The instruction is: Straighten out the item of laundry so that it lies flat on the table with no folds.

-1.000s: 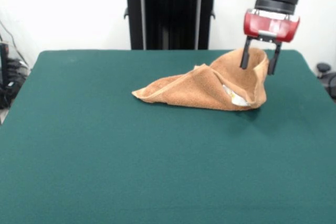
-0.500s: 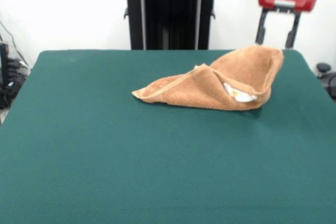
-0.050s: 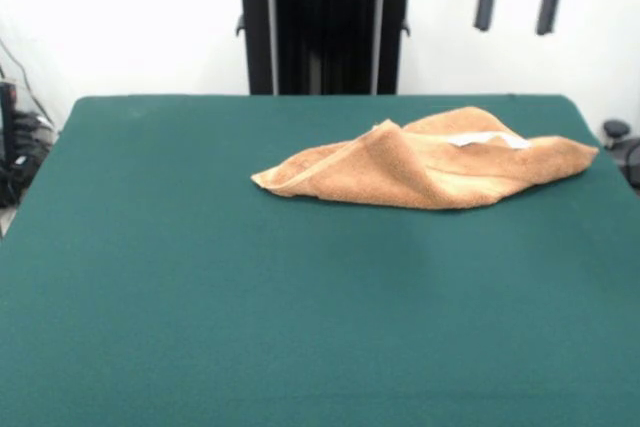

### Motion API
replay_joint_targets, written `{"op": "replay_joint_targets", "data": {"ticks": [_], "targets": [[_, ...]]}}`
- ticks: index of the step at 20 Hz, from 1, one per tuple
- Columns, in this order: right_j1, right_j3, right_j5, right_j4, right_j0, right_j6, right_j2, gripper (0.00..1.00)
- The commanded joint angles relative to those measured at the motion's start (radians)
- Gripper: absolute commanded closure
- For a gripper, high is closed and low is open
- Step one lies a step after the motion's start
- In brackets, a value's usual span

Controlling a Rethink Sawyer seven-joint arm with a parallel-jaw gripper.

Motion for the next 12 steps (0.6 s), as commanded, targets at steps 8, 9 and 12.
{"op": "replay_joint_targets", "data": {"ticks": [8,9,12], "targets": [[0.108,0.099,-0.098,-0.075,-0.053,0.133,0.131,0.0],[0.113,0.1,-0.104,-0.076,-0.057,0.133,0.135,0.0],[0.126,0.095,-0.105,-0.078,-0.061,0.13,0.133,0.0]]}}
